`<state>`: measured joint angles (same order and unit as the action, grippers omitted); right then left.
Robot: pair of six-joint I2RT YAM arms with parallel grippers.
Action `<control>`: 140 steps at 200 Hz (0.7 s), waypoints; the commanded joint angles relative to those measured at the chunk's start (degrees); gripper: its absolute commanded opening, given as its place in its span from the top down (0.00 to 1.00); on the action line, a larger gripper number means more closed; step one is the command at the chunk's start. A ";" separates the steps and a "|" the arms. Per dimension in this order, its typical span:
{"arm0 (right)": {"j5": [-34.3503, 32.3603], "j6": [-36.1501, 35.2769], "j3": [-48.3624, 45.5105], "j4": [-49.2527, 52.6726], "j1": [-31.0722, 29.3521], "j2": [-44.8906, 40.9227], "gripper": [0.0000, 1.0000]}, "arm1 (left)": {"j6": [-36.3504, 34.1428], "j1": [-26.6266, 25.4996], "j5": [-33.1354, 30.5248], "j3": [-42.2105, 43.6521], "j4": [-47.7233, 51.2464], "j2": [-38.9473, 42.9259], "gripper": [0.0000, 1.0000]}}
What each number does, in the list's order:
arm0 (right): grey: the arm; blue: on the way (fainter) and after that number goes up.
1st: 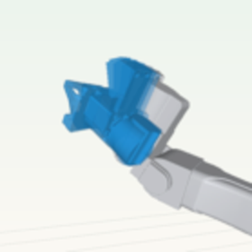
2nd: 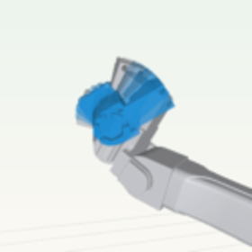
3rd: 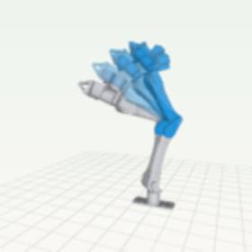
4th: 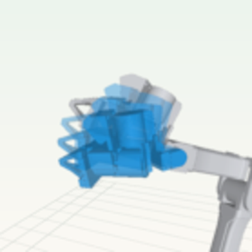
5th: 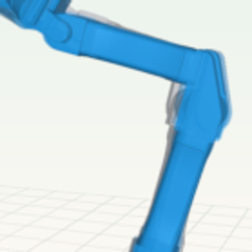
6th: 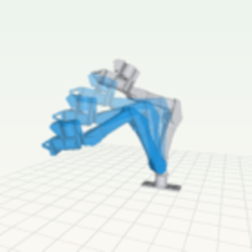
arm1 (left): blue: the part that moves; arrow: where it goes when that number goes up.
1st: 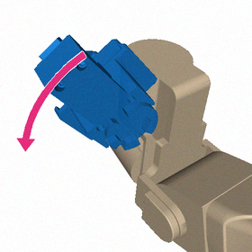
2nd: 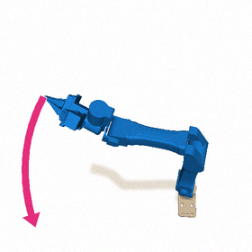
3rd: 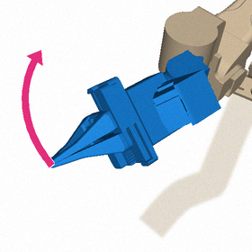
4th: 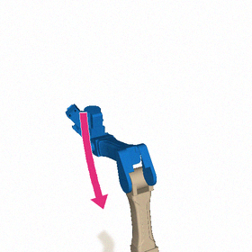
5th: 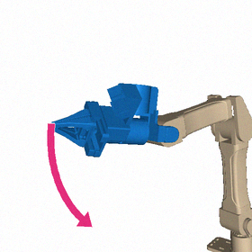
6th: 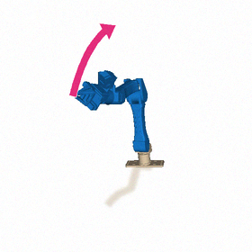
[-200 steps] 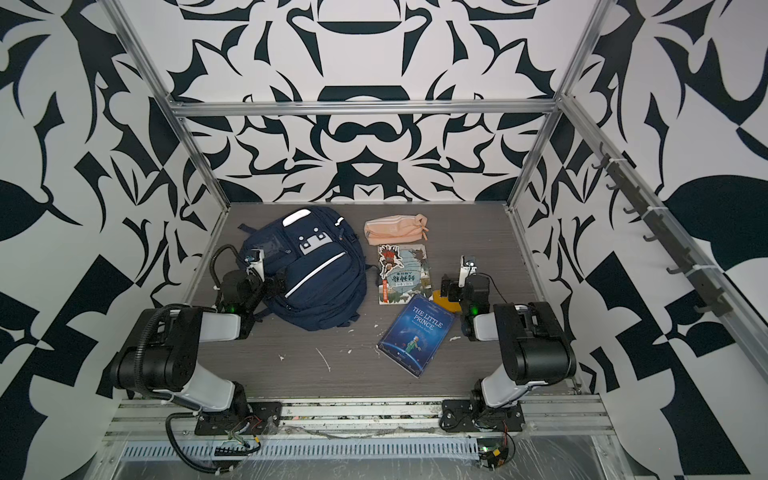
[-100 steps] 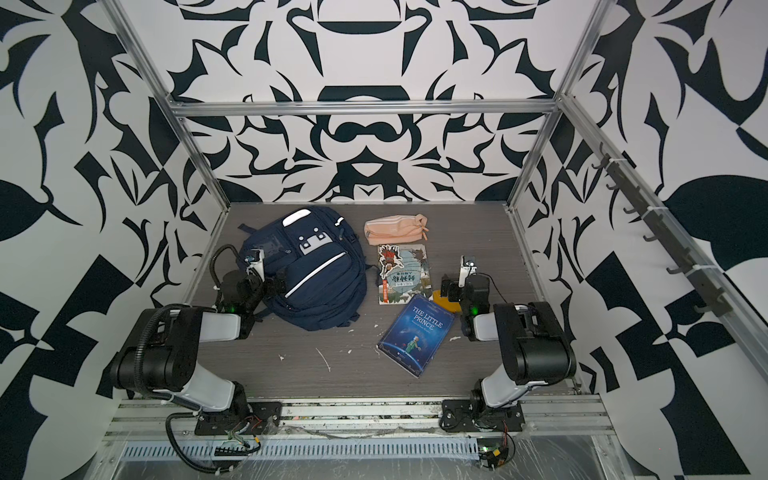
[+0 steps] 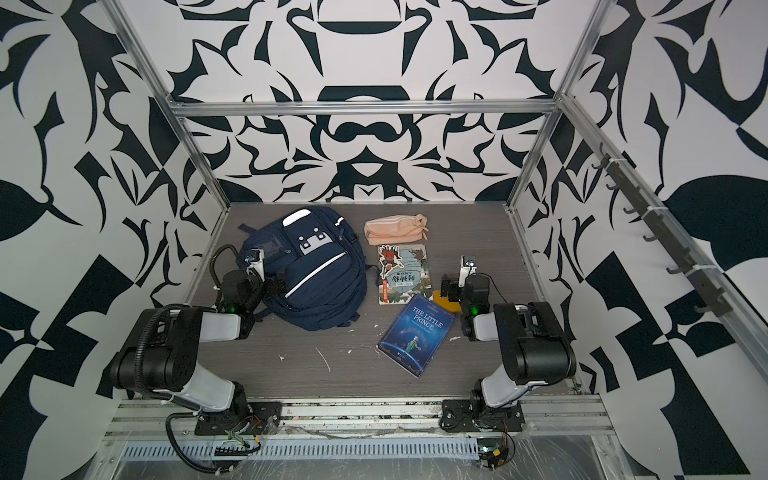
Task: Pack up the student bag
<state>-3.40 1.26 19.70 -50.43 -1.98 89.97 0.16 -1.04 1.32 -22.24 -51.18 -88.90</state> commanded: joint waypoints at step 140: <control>-0.70 2.23 4.06 21.90 -0.39 -22.00 0.00 | 2.29 -0.10 -4.87 -7.49 29.89 15.28 0.01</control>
<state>-3.70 1.52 19.97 -40.71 -1.98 75.33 0.64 -1.04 -1.72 -25.12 -36.34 -79.42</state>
